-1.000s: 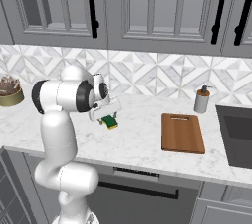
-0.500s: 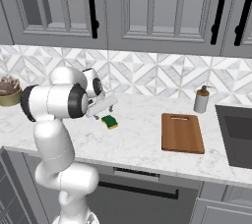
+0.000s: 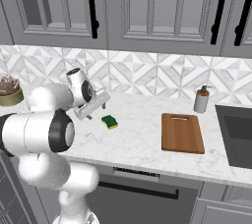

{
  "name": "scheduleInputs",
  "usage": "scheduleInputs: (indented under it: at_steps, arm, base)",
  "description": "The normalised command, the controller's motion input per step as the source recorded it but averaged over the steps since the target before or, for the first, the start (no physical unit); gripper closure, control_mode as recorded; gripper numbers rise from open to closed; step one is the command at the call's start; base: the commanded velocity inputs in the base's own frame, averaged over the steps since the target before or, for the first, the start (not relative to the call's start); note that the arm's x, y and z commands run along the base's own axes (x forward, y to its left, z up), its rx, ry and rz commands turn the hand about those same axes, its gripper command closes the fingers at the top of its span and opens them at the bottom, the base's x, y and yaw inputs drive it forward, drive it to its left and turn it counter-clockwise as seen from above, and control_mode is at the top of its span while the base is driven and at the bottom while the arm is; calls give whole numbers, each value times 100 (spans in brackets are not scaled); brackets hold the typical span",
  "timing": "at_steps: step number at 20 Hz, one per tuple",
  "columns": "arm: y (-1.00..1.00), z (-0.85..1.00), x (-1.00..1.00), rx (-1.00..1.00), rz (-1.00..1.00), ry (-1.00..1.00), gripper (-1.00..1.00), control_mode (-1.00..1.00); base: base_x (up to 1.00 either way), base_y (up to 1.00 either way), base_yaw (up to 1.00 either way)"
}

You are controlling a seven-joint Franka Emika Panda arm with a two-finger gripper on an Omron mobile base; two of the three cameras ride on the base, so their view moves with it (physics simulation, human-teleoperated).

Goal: Pick up the sponge from the counter and clean the cutting board by briefly scrubbing or pressing down on the cutting board. Once finished, release the sponge.

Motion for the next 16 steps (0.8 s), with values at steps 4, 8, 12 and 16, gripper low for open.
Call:
scheduleInputs:
  at_steps: [4,8,12,16]
  arm:
    - [0,56,-74,3,10,-25,-100,-100]
    - [3,94,-56,4,6,-22,-100,-100]
    - [13,99,-51,1,3,-22,-100,-100]
    - [28,67,-59,0,1,-13,-100,-100]
  base:
    - [0,0,0]
    - [0,0,0]
    - [0,0,0]
    - [0,0,0]
